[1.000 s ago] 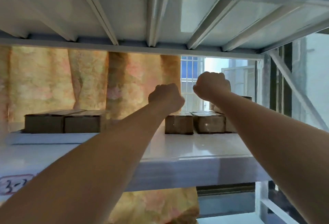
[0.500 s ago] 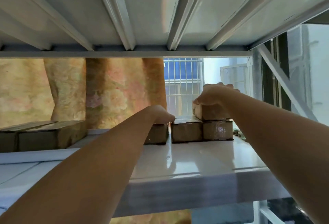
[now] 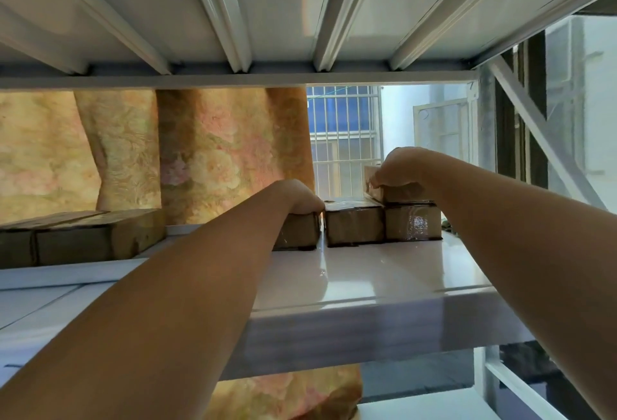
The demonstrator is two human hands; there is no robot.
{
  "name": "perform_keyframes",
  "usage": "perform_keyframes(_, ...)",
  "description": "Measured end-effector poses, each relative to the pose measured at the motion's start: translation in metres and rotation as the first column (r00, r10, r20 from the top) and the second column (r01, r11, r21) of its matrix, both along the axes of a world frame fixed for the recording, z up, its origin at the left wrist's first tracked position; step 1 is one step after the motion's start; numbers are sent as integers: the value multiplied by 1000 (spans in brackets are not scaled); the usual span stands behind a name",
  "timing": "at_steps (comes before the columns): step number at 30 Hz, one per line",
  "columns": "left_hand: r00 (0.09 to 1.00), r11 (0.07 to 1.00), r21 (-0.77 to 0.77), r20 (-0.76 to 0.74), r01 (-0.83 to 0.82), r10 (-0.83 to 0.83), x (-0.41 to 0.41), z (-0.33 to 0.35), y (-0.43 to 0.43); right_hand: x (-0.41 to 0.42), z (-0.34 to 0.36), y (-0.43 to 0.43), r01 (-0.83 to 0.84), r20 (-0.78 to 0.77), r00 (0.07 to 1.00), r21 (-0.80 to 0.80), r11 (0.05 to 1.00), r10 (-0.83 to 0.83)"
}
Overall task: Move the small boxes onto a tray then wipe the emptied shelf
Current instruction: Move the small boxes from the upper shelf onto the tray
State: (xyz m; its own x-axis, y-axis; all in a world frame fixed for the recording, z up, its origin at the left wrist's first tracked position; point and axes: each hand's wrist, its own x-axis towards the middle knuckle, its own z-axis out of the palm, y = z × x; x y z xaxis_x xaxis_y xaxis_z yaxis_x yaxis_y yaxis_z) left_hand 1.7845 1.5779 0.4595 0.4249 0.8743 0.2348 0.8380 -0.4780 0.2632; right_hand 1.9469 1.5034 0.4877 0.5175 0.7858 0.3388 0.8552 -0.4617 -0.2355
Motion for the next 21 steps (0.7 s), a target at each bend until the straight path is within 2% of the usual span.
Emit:
perform_keyframes(4,985,999,24,171,-32,27,-2,-1,8,-1,-6,-2,56,3,998,167,984,-57)
perform_keyframes(9,987,945,314,155,-89,41,-9,6,5,-9,-6,-3,48,48,997,302,952,-66)
perform_keyframes(16,976,957,281,218,-77,14,-26,22,2,-37,-5,0,-1,-13,1000,390,921,6)
perform_keyframes(21,974,953,266,208,-147,93,-60,38,9,-76,-14,16,-94,-1,994,431,898,105)
